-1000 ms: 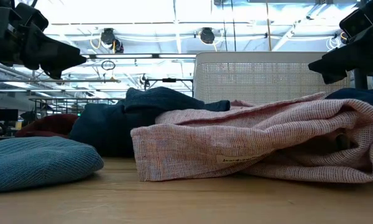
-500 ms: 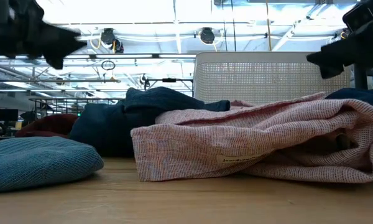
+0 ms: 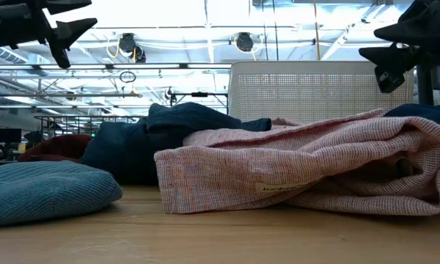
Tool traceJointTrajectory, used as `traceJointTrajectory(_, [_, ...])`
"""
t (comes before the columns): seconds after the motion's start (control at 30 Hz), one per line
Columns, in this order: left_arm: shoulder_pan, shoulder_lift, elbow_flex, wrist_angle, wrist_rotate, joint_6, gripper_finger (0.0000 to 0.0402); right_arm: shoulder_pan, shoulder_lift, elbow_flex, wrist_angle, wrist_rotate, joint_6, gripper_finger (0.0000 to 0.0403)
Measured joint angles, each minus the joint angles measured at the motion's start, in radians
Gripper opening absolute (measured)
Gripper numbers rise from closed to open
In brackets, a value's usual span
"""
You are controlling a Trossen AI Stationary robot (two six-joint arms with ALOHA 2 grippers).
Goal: Pick & Place Cloths
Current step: Put the blue underwear into the gold wire basket
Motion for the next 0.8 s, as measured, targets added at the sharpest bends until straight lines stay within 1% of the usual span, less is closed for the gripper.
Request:
traceJointTrajectory(0.17, [0.0, 0.0, 0.0, 0.001, 0.046, 0.006, 0.017, 0.0, 0.0, 0.002, 0.002, 0.0, 0.093, 0.016])
traceJointTrajectory(0.43, [0.0, 0.0, 0.0, 0.0, 0.048, 0.003, 0.017, 0.0, 0.0, 0.004, 0.01, 0.0, 0.3, 0.016])
traceJointTrajectory(0.7, [0.0, 0.0, 0.0, -0.018, 0.047, 0.003, 0.017, 0.0, 0.0, 0.004, 0.035, -0.005, 0.296, 0.016])
traceJointTrajectory(0.8, [0.0, 0.0, 0.0, -0.022, 0.047, 0.003, 0.017, 0.0, 0.001, 0.004, 0.051, -0.028, 0.289, 0.0159])
